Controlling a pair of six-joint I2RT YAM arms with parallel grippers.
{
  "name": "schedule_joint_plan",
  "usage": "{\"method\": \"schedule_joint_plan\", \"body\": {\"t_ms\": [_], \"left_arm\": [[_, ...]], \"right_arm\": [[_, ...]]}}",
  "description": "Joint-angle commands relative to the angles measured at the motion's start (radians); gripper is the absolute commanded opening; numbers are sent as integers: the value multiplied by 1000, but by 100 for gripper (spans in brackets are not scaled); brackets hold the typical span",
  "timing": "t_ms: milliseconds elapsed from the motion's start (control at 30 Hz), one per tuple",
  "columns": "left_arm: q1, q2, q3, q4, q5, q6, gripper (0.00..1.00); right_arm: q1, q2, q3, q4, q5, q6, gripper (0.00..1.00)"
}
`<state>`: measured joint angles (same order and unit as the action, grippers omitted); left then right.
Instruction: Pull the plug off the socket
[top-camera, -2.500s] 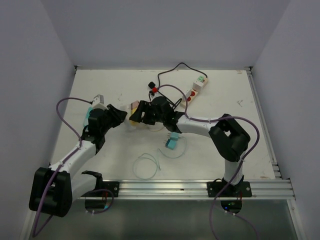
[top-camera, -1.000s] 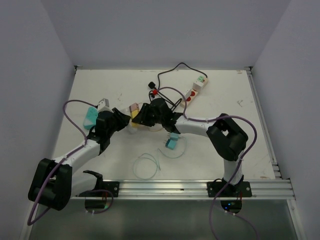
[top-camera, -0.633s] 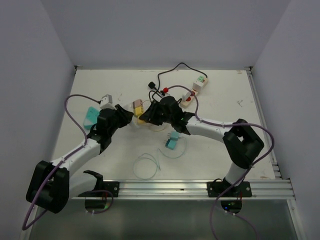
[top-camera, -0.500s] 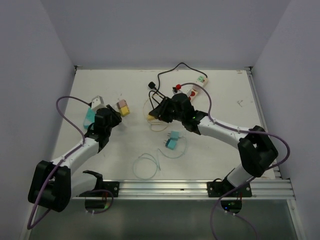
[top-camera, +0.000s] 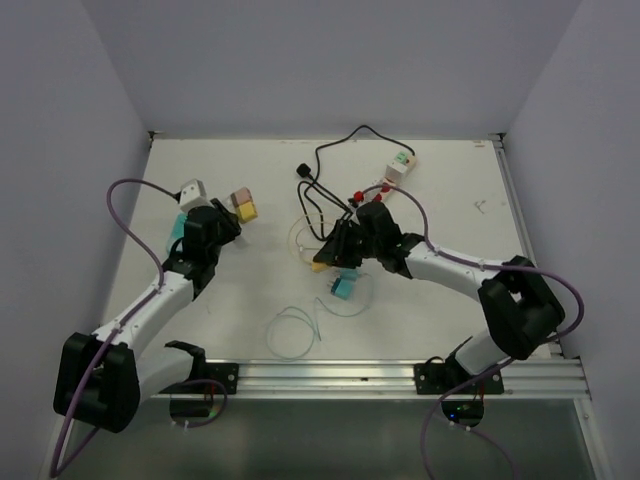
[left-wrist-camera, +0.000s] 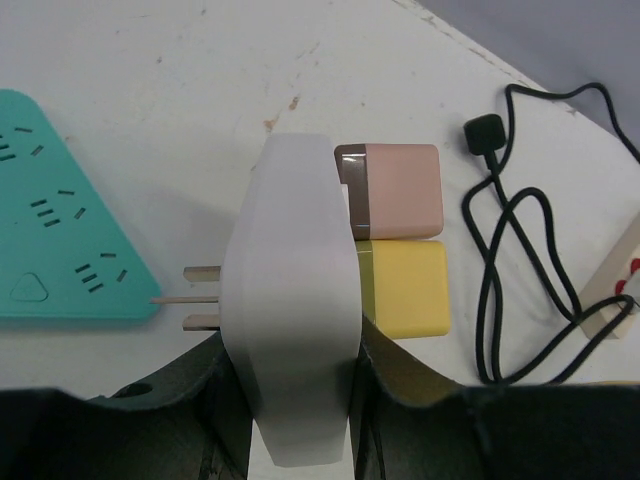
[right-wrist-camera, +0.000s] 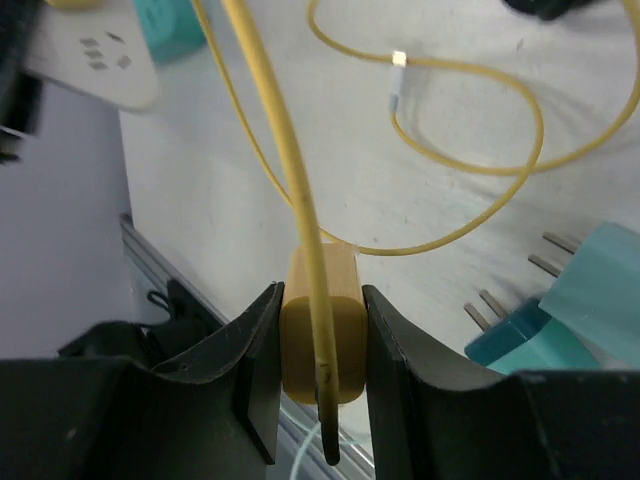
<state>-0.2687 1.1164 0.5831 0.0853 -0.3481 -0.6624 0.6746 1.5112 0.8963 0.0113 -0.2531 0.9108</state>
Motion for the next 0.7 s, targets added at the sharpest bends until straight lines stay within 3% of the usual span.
{"method": "schedule_joint_plan", "body": {"t_ms": [0,167,267,300,433,533,667], "left_arm": [[-1,-49,64,83,133,49,0],[-1,-61,58,91,317,81,0],[-1,-78,49,84,381,109,0],[-1,-87,47,80,391,125,0],[-3,-118,37,56,420,164,0],[-3,-136,31,42,437,182,0],[-3,-150,21,37,466,185,0]], "right_arm": [[-1,69,-52,16,-228,-73,0],[-7,142,-17,-2,-305,-131,14],[-9,162,-10,-59,-290,-167,28],[-12,156,-25,-63,-287,-171,40],[-20,100,-30,-131,-221,-211,66],[-21,16,-11,-189,-141,-242,74],[-20,-81,38,-252,6,-248,78]]}}
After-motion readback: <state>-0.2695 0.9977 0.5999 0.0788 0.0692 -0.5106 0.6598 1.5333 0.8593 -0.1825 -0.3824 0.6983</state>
